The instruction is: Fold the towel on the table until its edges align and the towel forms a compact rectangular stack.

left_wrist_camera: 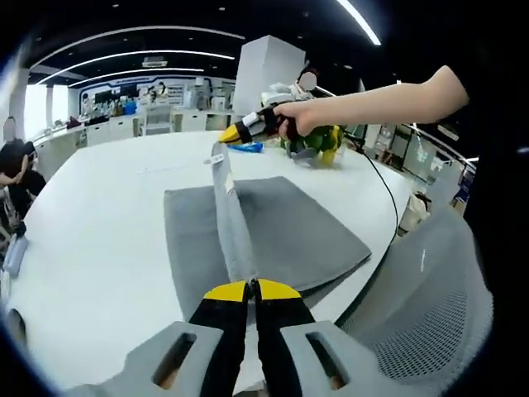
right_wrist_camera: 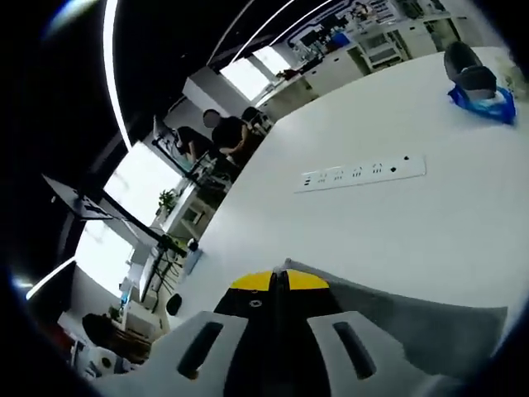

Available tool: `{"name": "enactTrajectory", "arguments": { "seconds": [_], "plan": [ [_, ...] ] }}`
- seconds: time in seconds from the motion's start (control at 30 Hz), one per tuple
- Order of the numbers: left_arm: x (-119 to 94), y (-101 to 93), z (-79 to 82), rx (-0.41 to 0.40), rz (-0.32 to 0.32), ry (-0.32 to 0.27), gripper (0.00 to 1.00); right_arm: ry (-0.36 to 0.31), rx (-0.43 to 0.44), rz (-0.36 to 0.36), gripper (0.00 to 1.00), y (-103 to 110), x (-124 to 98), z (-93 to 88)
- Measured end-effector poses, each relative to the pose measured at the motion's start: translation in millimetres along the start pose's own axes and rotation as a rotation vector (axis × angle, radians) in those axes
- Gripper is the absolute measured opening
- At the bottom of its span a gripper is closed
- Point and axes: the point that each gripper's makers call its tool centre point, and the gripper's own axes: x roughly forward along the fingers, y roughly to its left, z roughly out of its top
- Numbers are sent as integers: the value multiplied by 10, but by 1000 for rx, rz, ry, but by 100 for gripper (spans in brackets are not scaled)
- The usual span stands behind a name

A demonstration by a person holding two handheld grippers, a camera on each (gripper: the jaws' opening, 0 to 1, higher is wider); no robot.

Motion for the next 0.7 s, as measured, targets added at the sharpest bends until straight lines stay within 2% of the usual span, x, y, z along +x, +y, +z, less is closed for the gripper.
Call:
{"name": "enactTrajectory", "arguments": {
  "seconds": [0.1, 0.17, 0.23, 0.43, 0.6, 0.7],
  "plan": [
    [17, 56, -55, -31, 12, -1, 3, -6, 7, 11, 1, 39, 61, -8],
    [39, 99, -113, -53, 24, 6, 3, -23, 42, 17, 1, 38, 121, -30],
    [77, 140, -186, -73, 31, 21, 3, -37, 99, 23, 1, 14, 198, -73],
    [162, 244, -406, -92, 48, 71, 3, -36, 160, 18, 1, -48, 356, -228],
    [179, 322, -528, -163, 66, 61, 3, -53, 211, 44, 1, -23, 485, -257],
    [195, 358, -578, -190, 80, 55, 3, -71, 275, 61, 1, -38, 580, -286]
  ]
}}
